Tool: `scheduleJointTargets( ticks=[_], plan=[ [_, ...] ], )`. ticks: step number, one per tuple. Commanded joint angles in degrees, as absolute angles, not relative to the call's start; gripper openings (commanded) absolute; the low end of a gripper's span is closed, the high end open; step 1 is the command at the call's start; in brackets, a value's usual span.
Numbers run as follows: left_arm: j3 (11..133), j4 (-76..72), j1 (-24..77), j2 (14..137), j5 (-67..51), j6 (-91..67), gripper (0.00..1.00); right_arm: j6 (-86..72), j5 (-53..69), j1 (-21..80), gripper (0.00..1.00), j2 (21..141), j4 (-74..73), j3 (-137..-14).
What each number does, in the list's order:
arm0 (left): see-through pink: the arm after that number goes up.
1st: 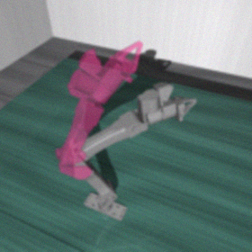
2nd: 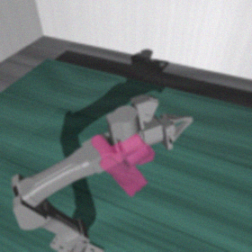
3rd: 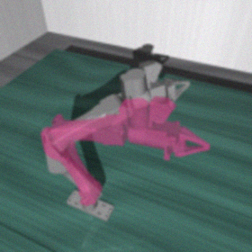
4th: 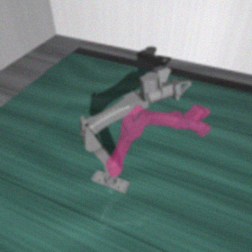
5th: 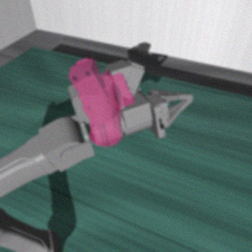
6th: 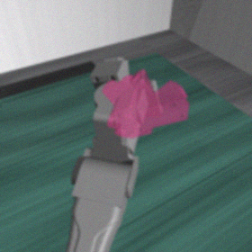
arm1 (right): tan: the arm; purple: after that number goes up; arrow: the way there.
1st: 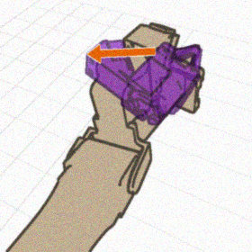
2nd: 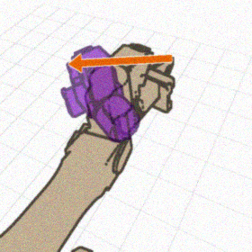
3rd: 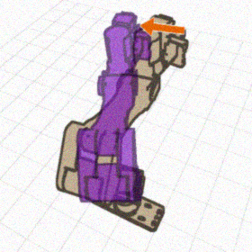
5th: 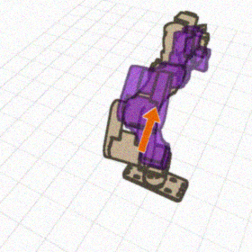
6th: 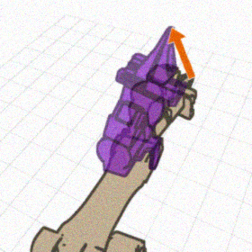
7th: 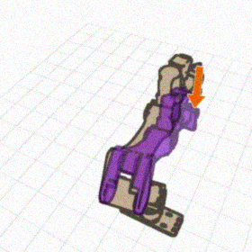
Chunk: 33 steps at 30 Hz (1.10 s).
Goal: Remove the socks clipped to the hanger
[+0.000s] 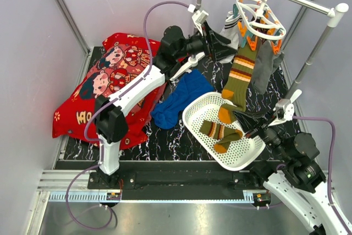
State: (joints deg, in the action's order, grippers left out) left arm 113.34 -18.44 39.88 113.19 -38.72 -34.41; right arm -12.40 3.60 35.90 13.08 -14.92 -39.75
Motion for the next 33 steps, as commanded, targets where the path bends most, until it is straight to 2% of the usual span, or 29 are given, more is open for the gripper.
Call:
scheduleJointTargets(
  ticks=[1,14,20,24,26,27,28,30,32,33],
  plan=[
    [103.93,-22.41,39.73,106.81,-39.38,-34.29,0.9,-14.06,2.2,35.95,0.0,17.21,-11.08,-42.71],
    [86.14,-26.69,40.17,97.21,-45.43,-37.52,0.95,-16.61,5.89,35.95,0.0,25.4,-3.43,-43.16],
    [84.38,-27.6,41.92,97.47,-47.73,-39.11,0.9,-17.75,6.42,35.95,0.0,27.07,-2.02,-43.42],
    [83.67,-27.6,42.63,97.38,-47.81,-39.46,0.82,-18.54,5.8,35.95,0.0,27.33,-2.02,-43.59],
    [83.32,-27.42,42.8,97.21,-47.9,-39.55,0.75,-19.07,5.71,36.03,0.0,27.07,-2.02,-43.51],
    [83.32,-27.51,42.8,97.12,-47.99,-39.46,0.7,-19.07,5.71,35.95,0.0,27.07,-2.02,-43.33],
    [83.15,-27.6,42.8,96.77,-48.08,-39.55,0.55,-19.25,5.71,35.95,0.0,27.07,-2.11,-43.33],
    [83.14,-27.6,42.8,96.51,-47.64,-39.64,0.4,-19.34,5.54,35.95,0.0,26.89,-2.37,-42.98],
    [83.32,-27.6,42.8,96.07,-47.37,-39.64,0.33,-19.6,5.8,35.95,0.0,26.19,-2.99,-42.98],
    [83.67,-27.42,42.8,95.98,-47.37,-39.55,0.35,-19.69,5.63,35.95,0.0,25.76,-3.16,-42.63]
  ],
)
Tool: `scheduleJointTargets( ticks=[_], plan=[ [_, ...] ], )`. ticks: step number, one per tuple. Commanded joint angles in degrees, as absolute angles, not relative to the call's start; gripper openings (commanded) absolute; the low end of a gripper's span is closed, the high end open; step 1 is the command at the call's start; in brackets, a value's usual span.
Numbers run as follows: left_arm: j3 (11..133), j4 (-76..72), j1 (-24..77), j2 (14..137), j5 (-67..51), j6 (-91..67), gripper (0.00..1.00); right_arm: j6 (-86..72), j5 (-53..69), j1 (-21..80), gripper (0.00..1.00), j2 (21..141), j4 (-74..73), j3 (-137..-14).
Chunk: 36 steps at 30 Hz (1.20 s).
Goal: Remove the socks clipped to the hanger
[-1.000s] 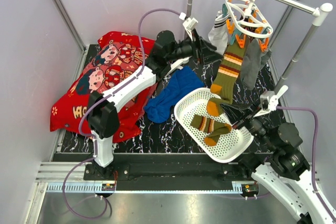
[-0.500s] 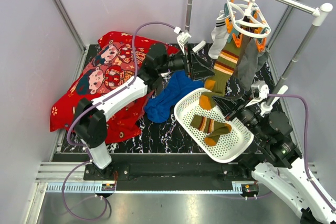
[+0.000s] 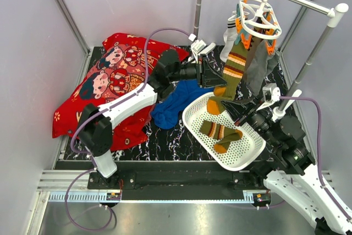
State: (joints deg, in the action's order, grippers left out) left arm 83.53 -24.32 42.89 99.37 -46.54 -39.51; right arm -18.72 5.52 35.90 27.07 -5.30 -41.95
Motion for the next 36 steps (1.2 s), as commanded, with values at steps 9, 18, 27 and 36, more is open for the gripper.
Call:
scheduleJointTargets(
  ticks=[9,18,27,36],
  plan=[
    [93.75,-24.77,40.17,98.87,-46.49,-37.42,0.86,-20.12,10.01,36.04,0.0,17.94,-6.42,-42.28],
    [108.89,-34.97,39.2,110.28,-44.48,-49.1,0.91,-22.41,10.03,35.95,0.0,15.04,-6.33,-42.19],
    [113.9,-49.39,39.55,118.82,-39.03,-64.06,0.92,-25.05,10.81,35.95,0.0,13.97,-4.57,-41.04],
    [123.73,-47.55,40.51,126.03,-36.12,-65.39,0.95,-24.79,15.64,35.86,0.0,16.25,-4.22,-41.48]
  ],
)
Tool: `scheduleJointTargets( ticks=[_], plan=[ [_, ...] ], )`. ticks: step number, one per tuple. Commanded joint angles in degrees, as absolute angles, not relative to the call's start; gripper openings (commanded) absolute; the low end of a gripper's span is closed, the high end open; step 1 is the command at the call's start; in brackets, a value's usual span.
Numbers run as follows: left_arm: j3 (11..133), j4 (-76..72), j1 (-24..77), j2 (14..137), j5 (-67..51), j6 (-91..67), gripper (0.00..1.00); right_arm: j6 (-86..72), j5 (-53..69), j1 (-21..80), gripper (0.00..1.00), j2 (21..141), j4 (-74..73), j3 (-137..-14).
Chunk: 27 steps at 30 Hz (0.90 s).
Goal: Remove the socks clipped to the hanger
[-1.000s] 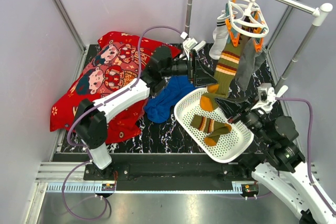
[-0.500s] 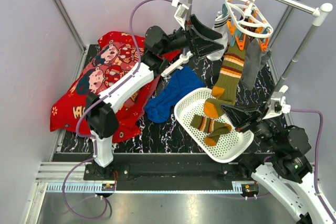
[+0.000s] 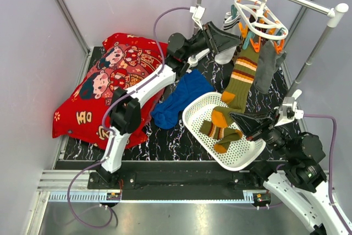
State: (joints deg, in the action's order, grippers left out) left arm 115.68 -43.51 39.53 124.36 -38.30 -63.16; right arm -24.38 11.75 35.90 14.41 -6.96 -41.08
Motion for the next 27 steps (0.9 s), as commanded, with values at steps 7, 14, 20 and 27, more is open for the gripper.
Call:
scheduleJointTargets(
  ticks=[7,14,20,27],
  plan=[
    [129.54,-48.43,41.83,130.16,-35.86,-67.76,0.94,-25.05,16.26,35.95,0.0,16.61,-3.6,-41.22],
    [129.81,-45.7,43.24,130.6,-34.89,-65.92,0.93,-25.14,16.79,35.95,0.0,17.05,-3.43,-41.48],
    [130.25,-44.38,43.24,130.96,-33.4,-66.27,0.93,-25.4,17.31,36.03,0.0,17.31,-2.9,-41.48],
    [130.87,-51.15,43.15,132.54,-32.52,-70.48,0.83,-25.66,18.19,35.95,0.0,17.84,-2.37,-41.31]
  ],
)
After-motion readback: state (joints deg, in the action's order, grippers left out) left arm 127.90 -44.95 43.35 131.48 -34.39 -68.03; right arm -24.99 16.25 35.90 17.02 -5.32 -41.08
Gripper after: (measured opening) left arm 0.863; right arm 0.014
